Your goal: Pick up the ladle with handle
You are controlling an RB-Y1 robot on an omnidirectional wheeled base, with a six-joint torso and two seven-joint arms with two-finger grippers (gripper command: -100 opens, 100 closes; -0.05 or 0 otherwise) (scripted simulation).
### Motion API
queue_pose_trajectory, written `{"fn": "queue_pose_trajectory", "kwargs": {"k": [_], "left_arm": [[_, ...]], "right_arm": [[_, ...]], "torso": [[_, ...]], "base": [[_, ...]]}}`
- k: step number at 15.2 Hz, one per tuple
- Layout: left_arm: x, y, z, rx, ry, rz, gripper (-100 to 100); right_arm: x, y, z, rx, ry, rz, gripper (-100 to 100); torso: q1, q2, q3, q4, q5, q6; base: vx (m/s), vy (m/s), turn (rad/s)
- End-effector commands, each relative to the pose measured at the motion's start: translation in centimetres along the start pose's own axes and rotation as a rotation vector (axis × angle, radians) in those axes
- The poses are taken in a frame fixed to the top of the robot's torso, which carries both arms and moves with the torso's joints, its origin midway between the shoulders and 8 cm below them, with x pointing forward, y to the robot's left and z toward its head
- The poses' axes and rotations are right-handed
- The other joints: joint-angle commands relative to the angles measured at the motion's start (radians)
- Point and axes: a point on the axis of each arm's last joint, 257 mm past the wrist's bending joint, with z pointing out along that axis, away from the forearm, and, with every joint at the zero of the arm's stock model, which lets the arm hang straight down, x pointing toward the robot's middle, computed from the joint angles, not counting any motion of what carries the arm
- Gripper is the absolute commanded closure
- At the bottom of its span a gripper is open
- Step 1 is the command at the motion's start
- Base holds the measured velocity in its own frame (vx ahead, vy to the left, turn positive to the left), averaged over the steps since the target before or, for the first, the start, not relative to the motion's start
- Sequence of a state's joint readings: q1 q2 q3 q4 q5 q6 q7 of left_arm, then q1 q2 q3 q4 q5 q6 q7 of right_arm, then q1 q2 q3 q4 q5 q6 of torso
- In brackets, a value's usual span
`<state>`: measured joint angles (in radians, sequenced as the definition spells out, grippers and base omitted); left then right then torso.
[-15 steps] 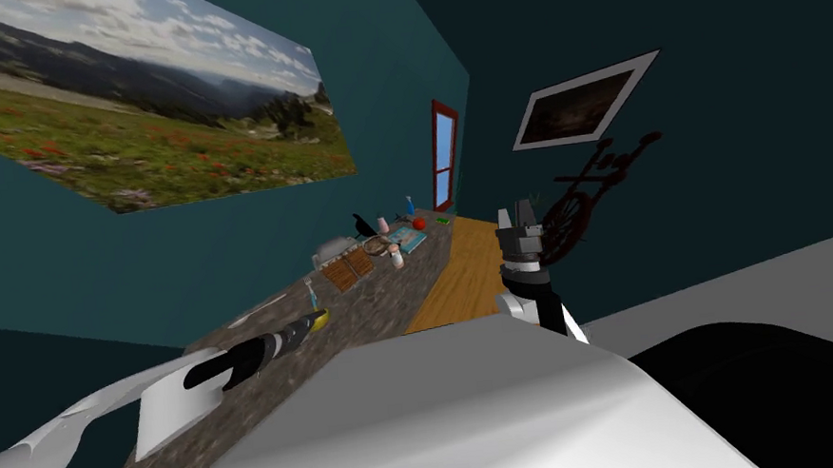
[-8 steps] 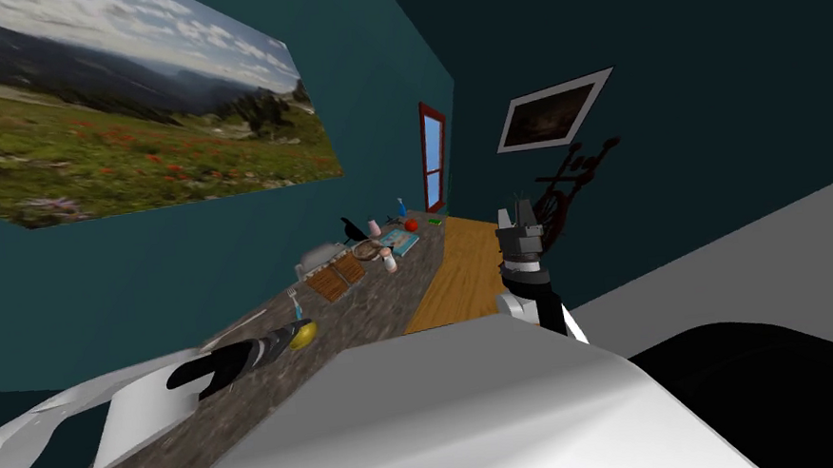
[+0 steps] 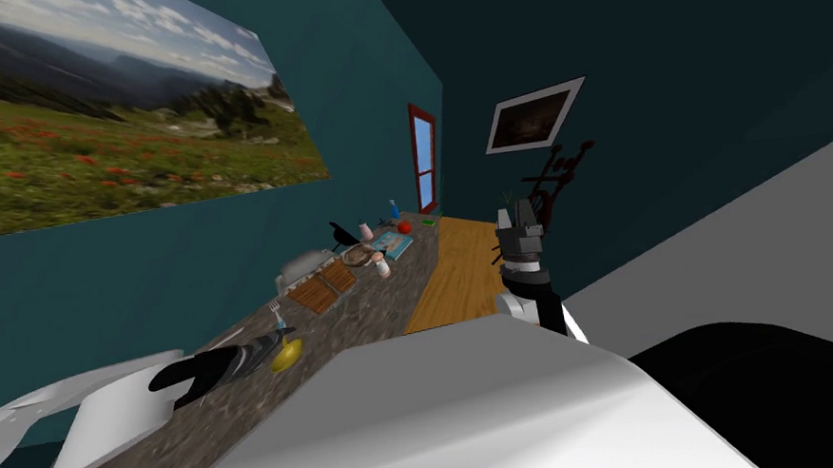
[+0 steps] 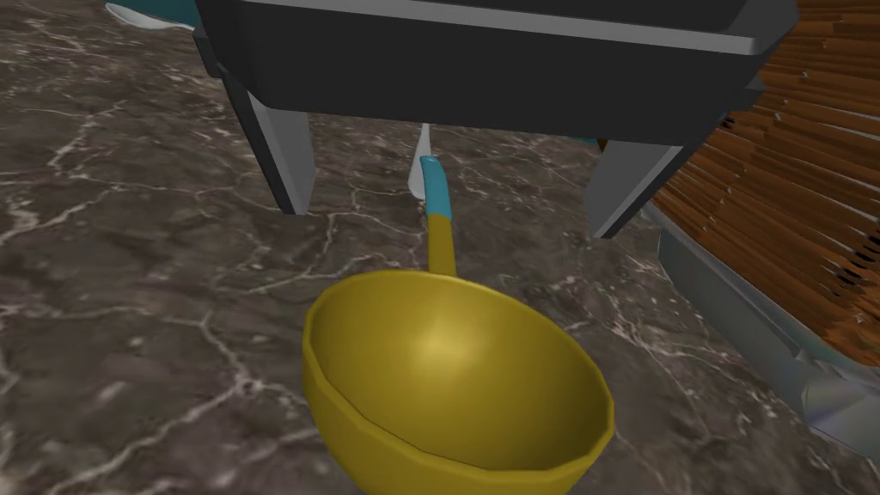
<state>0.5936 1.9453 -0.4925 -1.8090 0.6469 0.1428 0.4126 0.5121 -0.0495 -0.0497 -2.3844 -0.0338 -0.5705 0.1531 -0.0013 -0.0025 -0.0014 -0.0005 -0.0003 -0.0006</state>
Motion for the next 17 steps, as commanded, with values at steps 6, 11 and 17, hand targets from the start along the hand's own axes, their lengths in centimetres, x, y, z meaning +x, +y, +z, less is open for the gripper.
{"fn": "queue_pose_trajectory", "kwargs": {"k": [6,11,17], "left_arm": [[0.6,1.7,1.1,-0.005,-0.005,-0.014,-100],[0.8,2.2,1.3,-0.007,-0.005,-0.018,100],[0.3,1.0,0.6,-0.003,-0.003,-0.007,100]], "right_arm": [[0.0,0.0,0.0,0.000,0.000,0.000,0],[0.0,0.0,0.0,0.000,0.000,0.000,0],[0.0,0.0,0.0,0.000,0.000,0.000,0]], "torso": [[0.001,0.000,0.000,0.000,0.001,0.000],[0.001,0.001,0.001,0.000,0.000,0.000],[0.001,0.002,0.001,0.001,0.000,0.000]], "base": [[0.020,0.003,-0.047],[0.009,0.003,-0.014],[-0.007,-0.001,0.026]]}}
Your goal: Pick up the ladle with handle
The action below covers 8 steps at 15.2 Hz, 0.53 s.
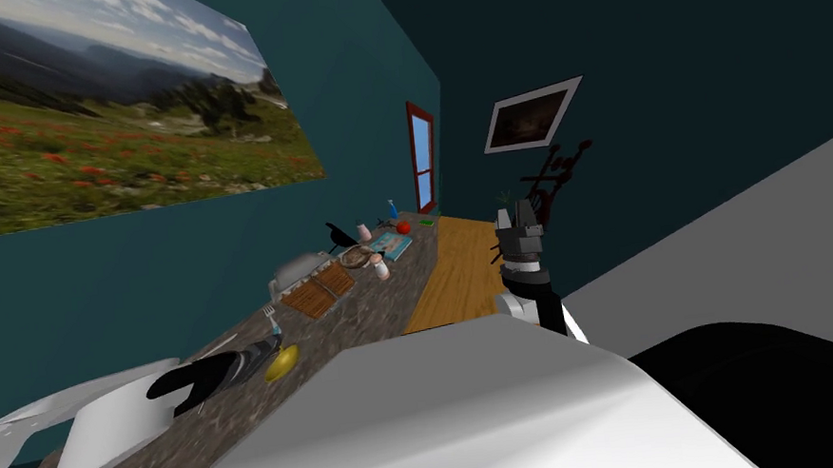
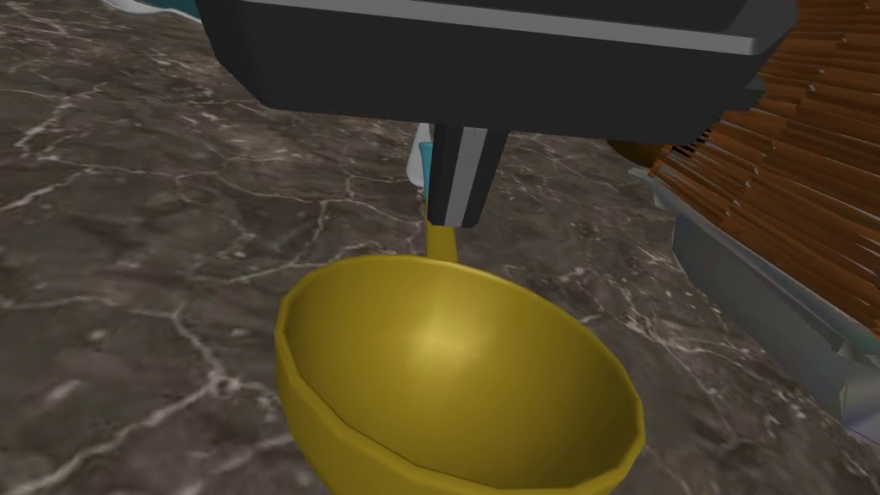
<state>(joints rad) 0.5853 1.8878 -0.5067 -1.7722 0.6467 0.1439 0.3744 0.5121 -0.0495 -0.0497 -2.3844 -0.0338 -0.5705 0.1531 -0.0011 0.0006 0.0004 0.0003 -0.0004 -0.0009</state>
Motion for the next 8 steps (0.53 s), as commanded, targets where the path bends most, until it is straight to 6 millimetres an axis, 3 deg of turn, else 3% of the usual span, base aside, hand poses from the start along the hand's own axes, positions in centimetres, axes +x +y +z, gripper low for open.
{"fn": "queue_pose_trajectory", "kwargs": {"k": [1,4,5,8], "left_arm": [[-0.2,-0.6,-0.4,0.001,0.002,0.008,100],[-0.3,-1.0,-0.6,0.002,0.003,0.008,100],[-0.3,-0.6,-0.5,0.000,0.004,-0.014,-100],[-0.2,0.4,-0.4,-0.010,0.010,-0.058,-100]], "right_arm": [[0.0,0.0,0.0,0.000,0.000,0.000,0],[0.0,0.0,0.0,0.000,0.000,0.000,0],[0.0,0.0,0.0,0.000,0.000,0.000,0],[0.0,0.0,0.0,0.000,0.000,0.000,0]], "torso": [[0.000,0.000,0.000,0.000,0.000,0.000],[0.000,0.001,0.001,0.000,0.000,0.000],[0.000,0.001,0.000,0.000,0.000,0.000],[0.005,0.004,0.002,0.001,0.001,0.002]], "base": [[-0.028,-0.009,0.074],[-0.025,-0.007,0.040],[-0.037,0.017,-0.202],[-0.088,0.081,-0.364]]}}
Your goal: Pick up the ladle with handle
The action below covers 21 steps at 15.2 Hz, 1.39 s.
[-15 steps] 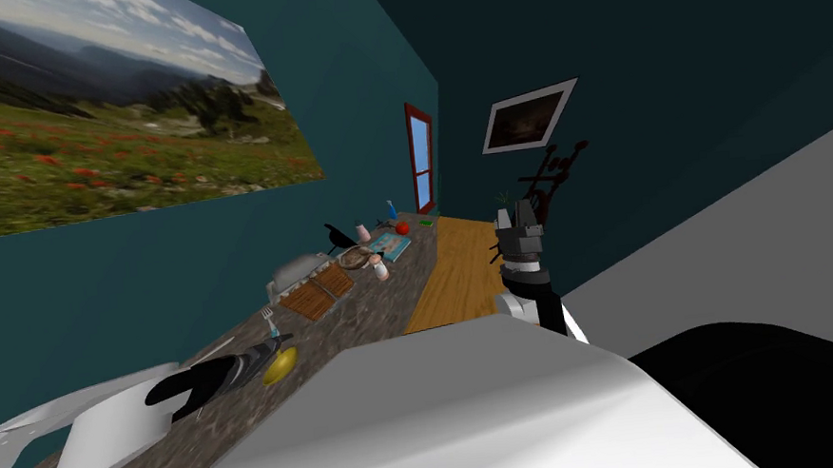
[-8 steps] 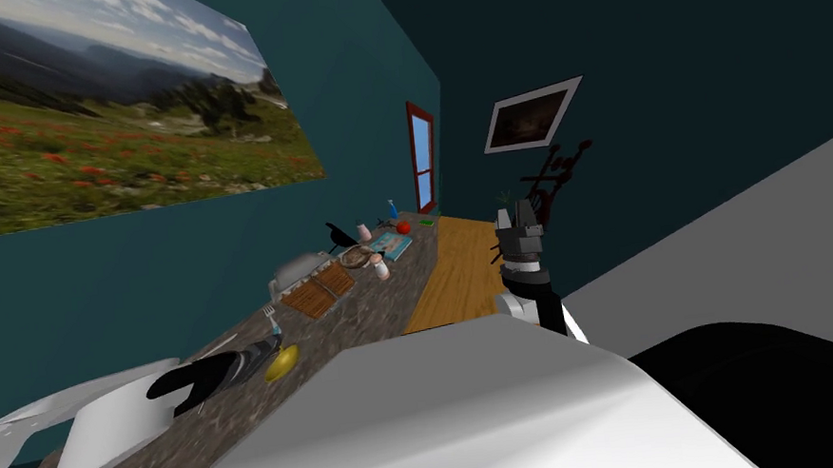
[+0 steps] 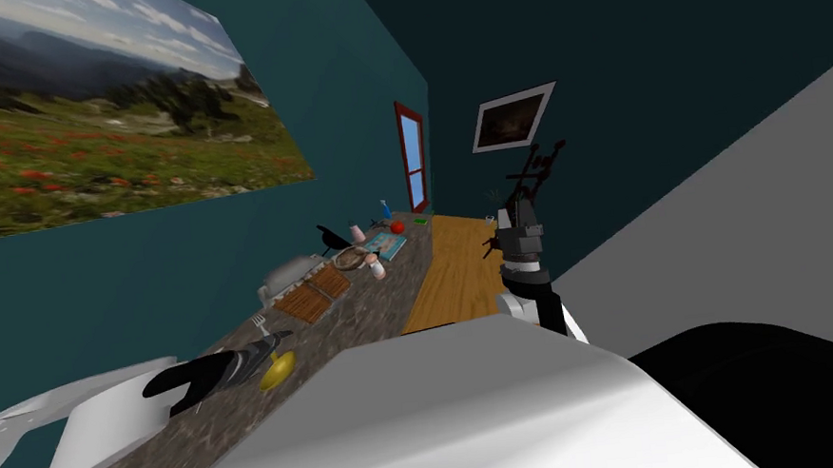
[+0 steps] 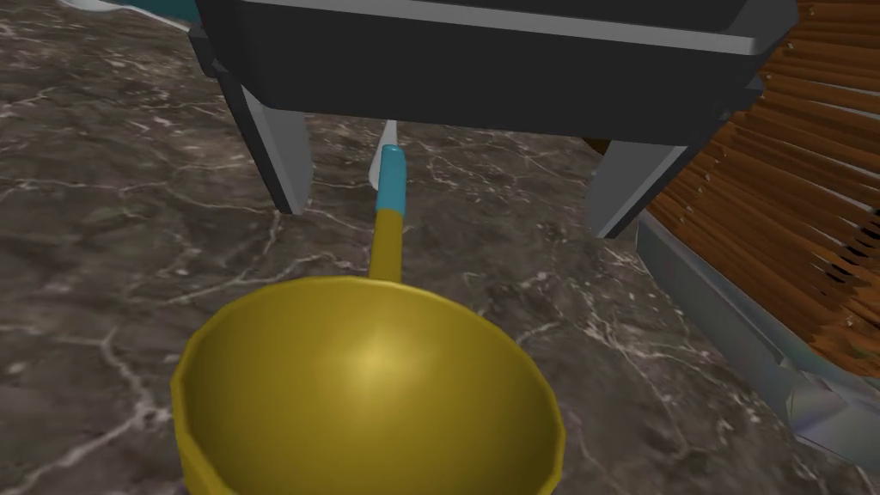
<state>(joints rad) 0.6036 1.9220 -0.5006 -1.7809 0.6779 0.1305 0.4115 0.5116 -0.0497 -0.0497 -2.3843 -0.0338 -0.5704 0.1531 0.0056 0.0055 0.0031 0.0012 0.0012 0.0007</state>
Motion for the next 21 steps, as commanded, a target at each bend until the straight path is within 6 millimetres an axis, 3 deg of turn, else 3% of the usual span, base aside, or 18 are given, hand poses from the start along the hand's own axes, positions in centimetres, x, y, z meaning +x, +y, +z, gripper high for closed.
{"fn": "queue_pose_trajectory", "kwargs": {"k": [1,8,21], "left_arm": [[0.1,0.7,0.1,-0.006,0.004,-0.028,-100],[0.8,3.3,0.0,-0.046,0.024,-0.131,-100],[1.4,4.9,-0.2,-0.075,0.036,-0.192,-100]], "right_arm": [[0.0,0.0,0.0,0.000,0.000,0.000,0],[0.0,0.0,0.0,0.000,0.000,0.000,0],[0.0,0.0,0.0,0.000,0.000,0.000,0]], "torso": [[0.000,0.000,0.000,0.000,0.000,0.000],[0.000,-0.001,-0.001,0.000,0.000,-0.001],[-0.003,-0.005,-0.002,-0.001,0.000,-0.001]], "base": [[-0.105,0.094,-0.228],[-0.078,0.081,-0.228],[-0.031,0.025,-0.099]]}}
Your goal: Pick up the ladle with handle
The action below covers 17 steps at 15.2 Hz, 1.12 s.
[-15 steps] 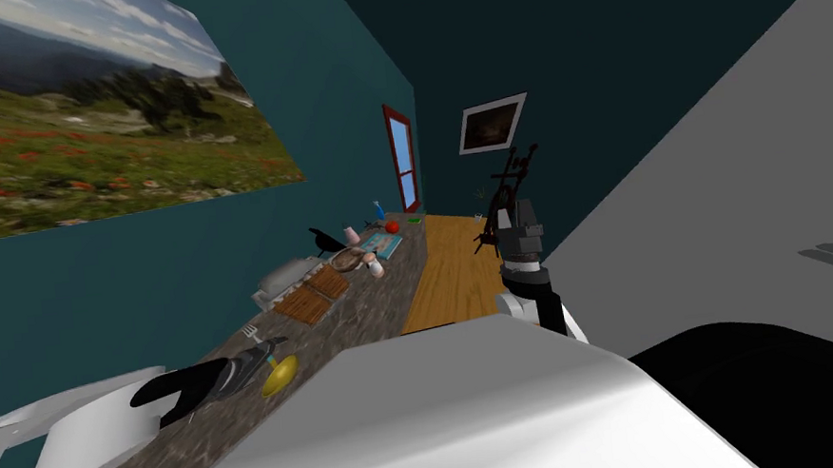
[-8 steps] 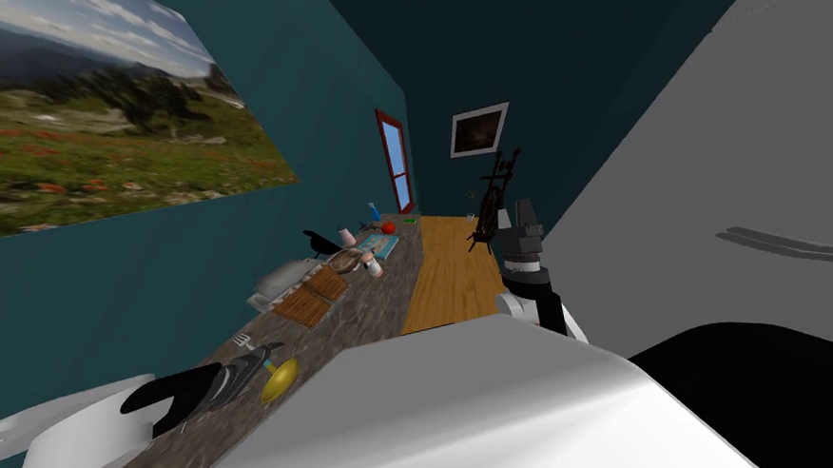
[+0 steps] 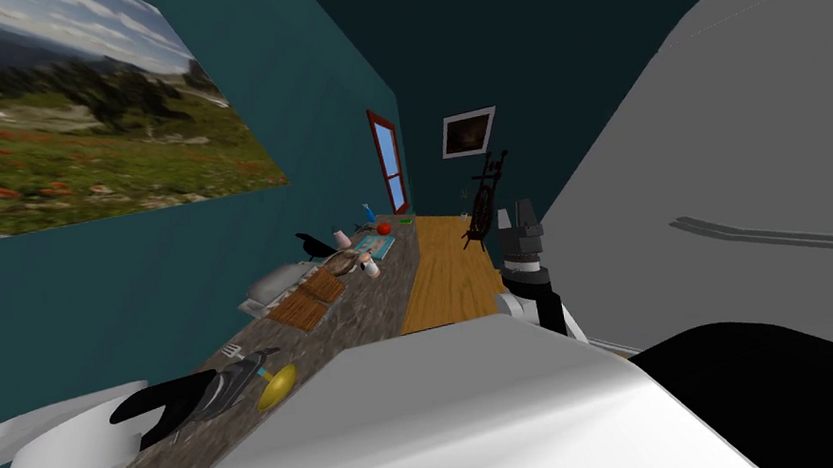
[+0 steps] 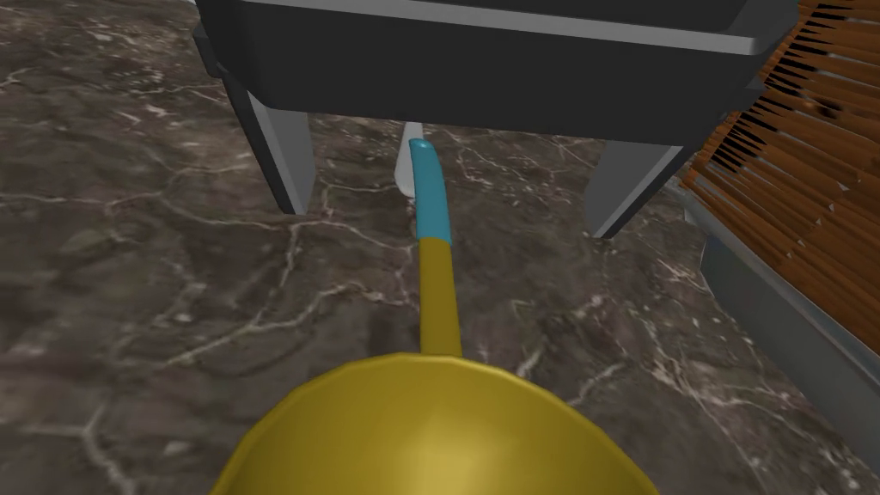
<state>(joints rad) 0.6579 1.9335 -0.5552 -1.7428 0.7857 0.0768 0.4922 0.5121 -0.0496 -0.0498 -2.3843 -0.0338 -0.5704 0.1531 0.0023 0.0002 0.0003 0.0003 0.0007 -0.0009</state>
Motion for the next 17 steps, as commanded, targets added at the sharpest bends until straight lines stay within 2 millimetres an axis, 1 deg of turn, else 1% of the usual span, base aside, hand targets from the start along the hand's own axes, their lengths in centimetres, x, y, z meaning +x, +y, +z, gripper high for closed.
{"fn": "queue_pose_trajectory", "kwargs": {"k": [1,2,4,6,7,8,10,11,12,13,15,16,17], "left_arm": [[0.1,0.7,0.0,-0.013,0.005,-0.023,-100],[0.3,1.5,-0.1,-0.027,0.009,-0.046,-100],[0.3,1.5,-0.1,-0.027,0.009,-0.046,-100],[0.7,3.0,-0.3,-0.057,0.017,-0.092,-100],[0.7,3.0,-0.3,-0.057,0.017,-0.092,-100],[0.7,3.0,-0.3,-0.057,0.017,-0.074,-100],[0.7,3.0,-0.3,-0.057,0.017,-0.092,-100],[0.8,3.4,-0.3,-0.065,0.019,-0.103,-100],[1.1,4.3,-0.5,-0.086,0.025,-0.131,-100],[1.3,4.8,-0.6,-0.097,0.027,-0.144,-100],[1.1,4.6,-0.6,-0.089,0.026,-0.127,-100],[1.2,5.4,-0.2,-0.093,0.023,-0.143,-100],[1.3,5.7,0.0,-0.094,0.021,-0.146,-100]], "right_arm": [[0.0,0.0,0.0,0.000,0.000,0.000,0],[0.0,0.0,0.0,0.000,0.000,0.000,0],[0.0,0.0,0.0,0.000,0.000,0.000,0],[0.0,0.0,0.0,0.000,0.000,0.000,0],[0.0,0.0,0.0,0.000,0.000,0.000,0],[0.0,0.0,0.0,0.000,0.000,0.000,0],[0.0,0.0,0.0,0.000,0.000,0.000,0],[0.0,0.0,0.0,0.000,0.000,0.000,0],[0.0,0.0,0.0,0.000,0.000,0.000,0],[0.0,0.0,0.0,0.000,0.000,0.000,0],[0.0,0.0,0.0,0.000,0.000,0.000,0],[0.0,0.0,0.0,0.000,0.000,0.000,0],[0.0,0.0,0.0,0.000,0.000,0.000,0]], "torso": [[0.000,0.000,0.000,0.000,0.000,0.000],[0.000,0.000,0.000,0.000,0.000,0.001],[0.002,0.001,0.001,0.000,0.000,0.001],[0.002,0.001,0.001,0.000,0.000,0.000],[0.002,0.001,0.001,0.000,0.000,0.001],[0.002,0.001,0.000,0.000,0.000,0.001],[0.001,0.000,0.000,0.000,0.000,0.000],[0.000,-0.001,-0.001,0.000,0.000,0.000],[-0.001,-0.002,-0.001,0.000,0.000,0.000],[0.000,-0.001,-0.001,-0.001,0.000,0.001],[0.002,-0.001,-0.001,0.000,0.000,0.000],[0.002,-0.001,-0.001,0.000,0.000,0.000],[0.001,-0.002,-0.001,0.000,0.000,0.000]], "base": [[-0.025,0.015,-0.139],[-0.051,0.040,-0.334],[-0.053,0.051,-0.168],[-0.045,0.041,-0.179],[-0.039,0.043,-0.215],[-0.025,0.033,-0.065],[-0.007,0.010,0.033],[-0.001,0.001,-0.048],[-0.013,0.020,-0.213],[-0.023,0.048,-0.277],[-0.018,0.043,-0.098],[-0.001,0.010,-0.069],[0.005,0.001,-0.106]]}}
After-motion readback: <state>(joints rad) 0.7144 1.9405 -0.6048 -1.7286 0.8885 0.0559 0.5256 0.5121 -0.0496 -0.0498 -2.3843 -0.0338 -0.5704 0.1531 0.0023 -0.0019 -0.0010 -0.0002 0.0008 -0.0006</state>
